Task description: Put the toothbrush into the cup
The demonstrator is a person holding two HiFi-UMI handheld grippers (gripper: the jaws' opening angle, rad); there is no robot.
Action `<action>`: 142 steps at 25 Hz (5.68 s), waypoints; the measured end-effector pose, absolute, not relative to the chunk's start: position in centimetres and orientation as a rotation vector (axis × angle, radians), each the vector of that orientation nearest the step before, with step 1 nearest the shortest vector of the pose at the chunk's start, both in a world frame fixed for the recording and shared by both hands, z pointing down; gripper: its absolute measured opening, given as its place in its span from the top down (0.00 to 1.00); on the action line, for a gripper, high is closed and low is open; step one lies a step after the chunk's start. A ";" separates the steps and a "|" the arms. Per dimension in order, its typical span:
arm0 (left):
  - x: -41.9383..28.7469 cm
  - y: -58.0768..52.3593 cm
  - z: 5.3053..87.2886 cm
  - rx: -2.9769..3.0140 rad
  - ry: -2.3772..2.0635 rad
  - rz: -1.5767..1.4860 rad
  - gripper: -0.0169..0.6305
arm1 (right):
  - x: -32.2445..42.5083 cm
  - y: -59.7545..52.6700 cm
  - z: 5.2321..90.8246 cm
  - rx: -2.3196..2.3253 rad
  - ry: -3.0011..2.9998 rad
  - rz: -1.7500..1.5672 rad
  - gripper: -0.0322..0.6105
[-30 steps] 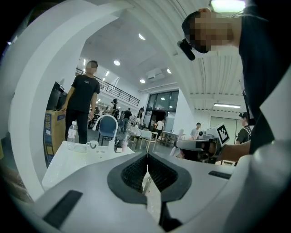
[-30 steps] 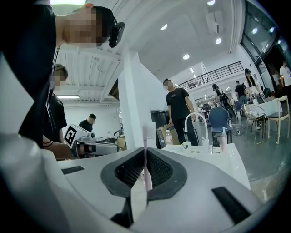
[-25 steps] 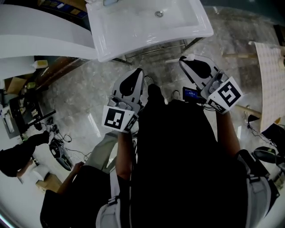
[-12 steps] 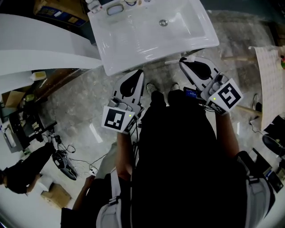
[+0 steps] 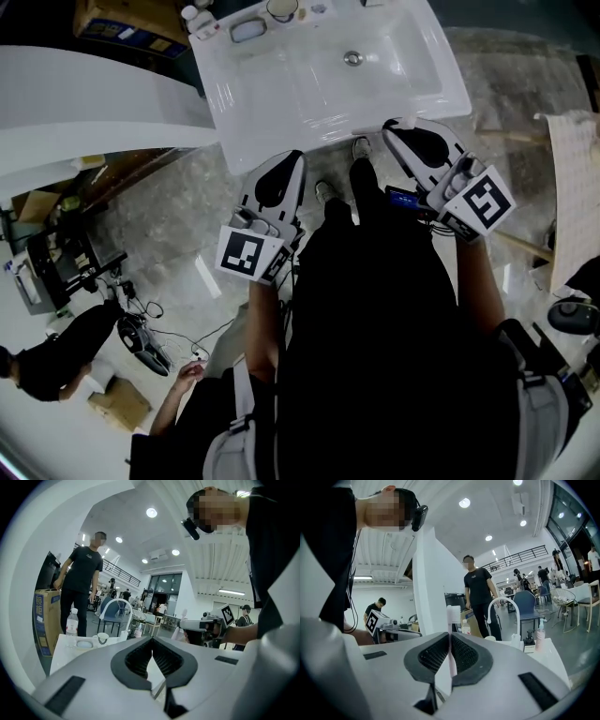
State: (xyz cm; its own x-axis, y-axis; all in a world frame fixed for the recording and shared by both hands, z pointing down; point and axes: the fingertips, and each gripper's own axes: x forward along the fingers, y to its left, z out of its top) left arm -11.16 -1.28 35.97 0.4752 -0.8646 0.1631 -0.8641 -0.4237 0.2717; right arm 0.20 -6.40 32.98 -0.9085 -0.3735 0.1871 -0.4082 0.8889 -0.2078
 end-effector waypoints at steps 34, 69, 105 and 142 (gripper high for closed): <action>-11.8 -18.5 37.5 2.267 -1.610 0.055 0.96 | -3.2 -23.9 35.2 0.314 -2.996 0.513 0.90; -19.3 -28.2 41.5 2.352 -1.449 0.040 0.96 | -14.2 -34.2 38.0 0.442 -2.975 0.488 0.90; -20.3 -29.6 46.3 2.296 -1.407 0.050 0.95 | -20.2 -40.3 52.5 0.561 -2.784 0.632 0.90; -20.5 -28.6 44.5 2.300 -1.477 0.043 0.95 | -15.5 -40.6 51.7 0.745 -2.665 0.603 0.71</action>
